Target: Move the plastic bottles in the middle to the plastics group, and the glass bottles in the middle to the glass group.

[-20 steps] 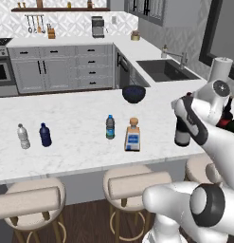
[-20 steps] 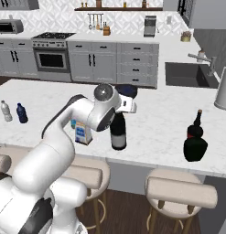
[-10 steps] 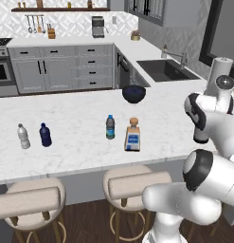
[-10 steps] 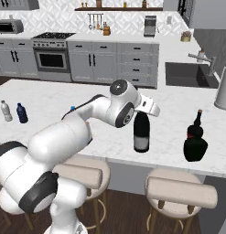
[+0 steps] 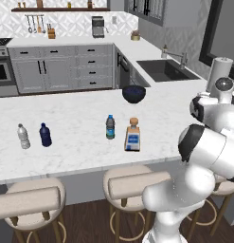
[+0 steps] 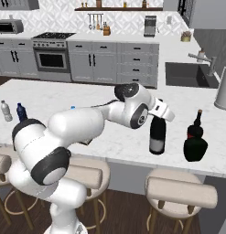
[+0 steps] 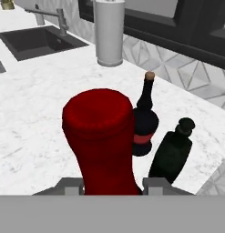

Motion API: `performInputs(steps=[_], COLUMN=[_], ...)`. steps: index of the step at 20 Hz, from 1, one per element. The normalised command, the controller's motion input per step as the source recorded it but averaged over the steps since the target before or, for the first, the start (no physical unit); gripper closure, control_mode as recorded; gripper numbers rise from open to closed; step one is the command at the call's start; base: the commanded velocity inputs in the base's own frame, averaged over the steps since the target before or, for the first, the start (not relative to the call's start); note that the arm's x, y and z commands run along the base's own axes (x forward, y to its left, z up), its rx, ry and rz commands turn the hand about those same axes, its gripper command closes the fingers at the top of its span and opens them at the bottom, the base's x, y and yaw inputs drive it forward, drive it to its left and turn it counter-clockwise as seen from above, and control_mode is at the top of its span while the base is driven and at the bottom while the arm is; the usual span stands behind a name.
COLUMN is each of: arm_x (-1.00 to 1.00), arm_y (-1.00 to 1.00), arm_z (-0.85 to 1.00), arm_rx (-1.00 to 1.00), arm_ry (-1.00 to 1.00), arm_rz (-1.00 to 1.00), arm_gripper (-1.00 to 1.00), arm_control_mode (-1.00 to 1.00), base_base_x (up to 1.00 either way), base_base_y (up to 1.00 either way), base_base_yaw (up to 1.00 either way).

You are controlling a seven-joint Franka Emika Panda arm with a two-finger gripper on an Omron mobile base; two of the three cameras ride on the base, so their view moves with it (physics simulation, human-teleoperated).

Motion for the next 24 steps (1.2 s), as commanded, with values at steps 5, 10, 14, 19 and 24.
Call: performInputs(steps=[5, 10, 14, 19, 24], arm_x=[0.45, 0.39, 0.24, 0.21, 0.03], arm_y=[-0.37, -0.43, -0.35, -0.35, -0.13], arm_z=[-0.08, -0.05, -0.13, -0.20, -0.38], arm_rx=[0.00, 0.04, 0.02, 0.00, 0.00], arm_ry=[-0.01, 0.00, -0.04, -0.03, -0.07], arm_rz=[-0.12, -0.10, -0.09, -0.10, -0.06], arm_gripper=[1.00, 1.00, 1.00, 1.00, 1.00], arm_control_mode=[-1.00, -1.00, -1.00, -1.00, -1.00], base_base_x=[0.00, 0.00, 0.00, 0.00, 0.00], base_base_y=[0.00, 0.00, 0.00, 0.00, 0.00], base_base_yaw=[0.00, 0.00, 0.00, 0.00, 0.00])
